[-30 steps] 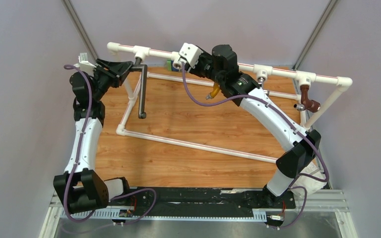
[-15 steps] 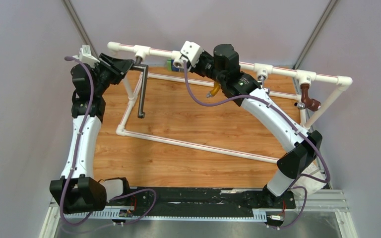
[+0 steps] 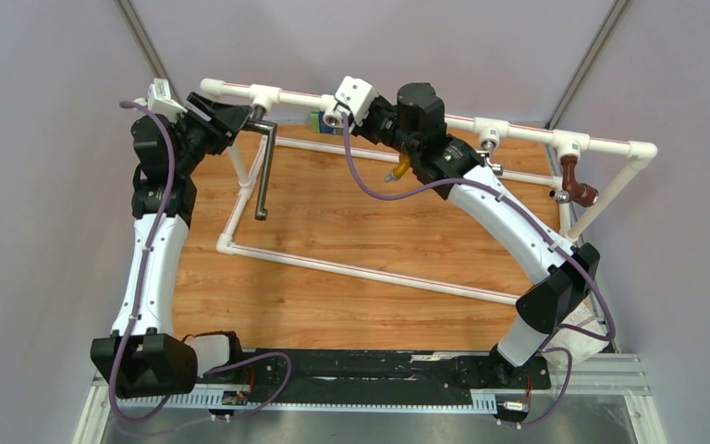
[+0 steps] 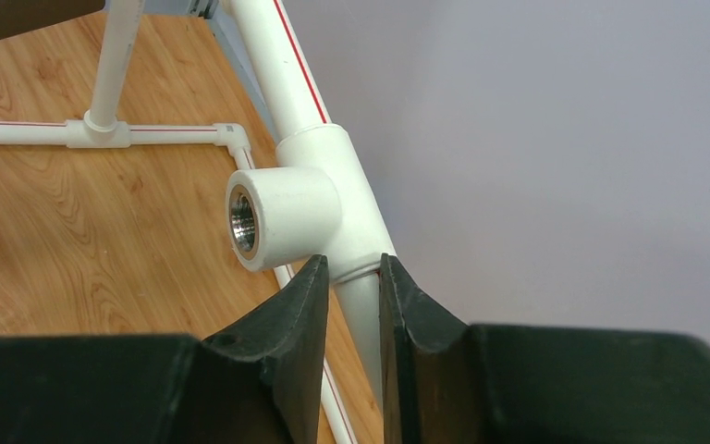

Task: Install the water faucets

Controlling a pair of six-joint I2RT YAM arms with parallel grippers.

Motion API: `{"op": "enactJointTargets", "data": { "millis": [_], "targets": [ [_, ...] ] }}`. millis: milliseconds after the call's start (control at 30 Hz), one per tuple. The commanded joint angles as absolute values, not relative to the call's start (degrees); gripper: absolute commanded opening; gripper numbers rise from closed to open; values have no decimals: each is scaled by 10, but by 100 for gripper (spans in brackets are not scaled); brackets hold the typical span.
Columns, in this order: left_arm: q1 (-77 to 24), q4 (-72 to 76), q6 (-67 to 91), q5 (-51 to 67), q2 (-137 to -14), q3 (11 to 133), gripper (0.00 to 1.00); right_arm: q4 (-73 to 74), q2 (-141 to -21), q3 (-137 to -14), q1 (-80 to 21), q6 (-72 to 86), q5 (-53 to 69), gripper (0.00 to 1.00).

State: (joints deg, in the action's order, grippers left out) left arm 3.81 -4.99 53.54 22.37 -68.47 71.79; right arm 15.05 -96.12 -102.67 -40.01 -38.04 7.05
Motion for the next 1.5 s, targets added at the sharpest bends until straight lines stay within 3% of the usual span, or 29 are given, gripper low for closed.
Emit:
{"op": "enactJointTargets", "data": {
  "millis": [0,333,567,1233,1467],
  "targets": [
    [3,4,555,336,-650,770,65,243,-1002,-998,-433,-341,174,0],
    [3,-122,441,308,-638,812,65,275,-1004,-1030,-434,-346,149,1],
    [2,-192,357,244,-615,827,72,321,-998,-1071,-438,-354,119,13],
    [2,-302,262,141,-554,891,77,403,-961,-1220,-440,-406,1,75],
    [2,-323,245,120,-552,879,77,406,-978,-1242,-406,-419,-36,81]
  ]
}}
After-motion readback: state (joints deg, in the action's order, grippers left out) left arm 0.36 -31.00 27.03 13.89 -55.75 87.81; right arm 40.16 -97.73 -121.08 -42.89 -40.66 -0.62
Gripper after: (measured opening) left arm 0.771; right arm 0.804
